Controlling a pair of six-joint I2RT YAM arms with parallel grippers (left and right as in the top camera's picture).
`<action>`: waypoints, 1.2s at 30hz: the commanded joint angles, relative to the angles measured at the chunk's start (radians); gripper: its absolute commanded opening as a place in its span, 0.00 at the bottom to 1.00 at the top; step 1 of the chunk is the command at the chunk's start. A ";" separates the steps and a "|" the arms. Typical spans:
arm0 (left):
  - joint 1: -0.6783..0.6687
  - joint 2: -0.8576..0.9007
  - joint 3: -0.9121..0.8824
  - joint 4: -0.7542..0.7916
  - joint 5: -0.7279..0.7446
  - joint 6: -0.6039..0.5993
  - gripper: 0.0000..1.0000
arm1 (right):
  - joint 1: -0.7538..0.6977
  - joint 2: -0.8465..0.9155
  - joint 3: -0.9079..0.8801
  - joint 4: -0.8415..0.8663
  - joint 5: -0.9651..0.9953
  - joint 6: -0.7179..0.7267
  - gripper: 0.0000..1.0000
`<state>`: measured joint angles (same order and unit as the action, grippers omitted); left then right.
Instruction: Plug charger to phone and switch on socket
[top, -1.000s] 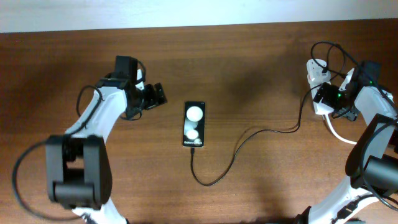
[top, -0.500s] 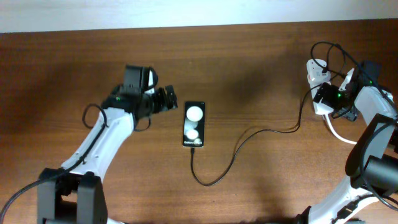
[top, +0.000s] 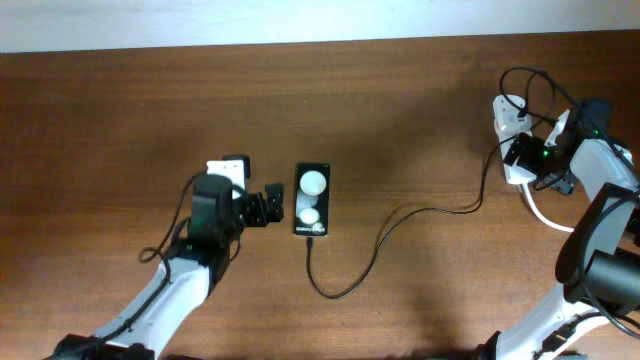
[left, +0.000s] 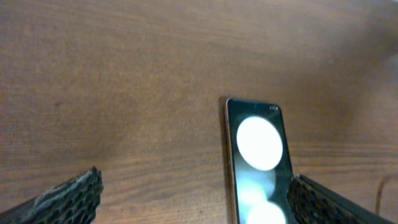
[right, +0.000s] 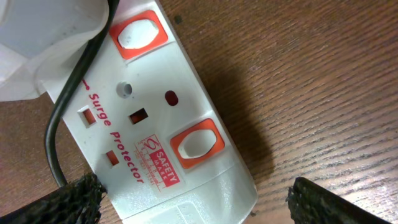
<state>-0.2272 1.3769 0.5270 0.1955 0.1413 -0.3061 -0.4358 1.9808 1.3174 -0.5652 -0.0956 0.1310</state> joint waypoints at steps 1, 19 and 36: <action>-0.002 -0.041 -0.117 0.126 0.013 0.024 0.99 | 0.003 -0.021 -0.010 0.000 -0.002 -0.003 0.99; -0.001 -0.372 -0.491 0.327 -0.035 0.093 0.99 | 0.003 -0.021 -0.010 0.000 -0.002 -0.003 0.99; 0.001 -0.994 -0.519 -0.282 -0.169 0.438 0.99 | 0.003 -0.021 -0.010 0.000 -0.002 -0.003 0.99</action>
<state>-0.2276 0.4950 0.0151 -0.0036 0.0509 0.0986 -0.4358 1.9808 1.3163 -0.5632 -0.0963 0.1307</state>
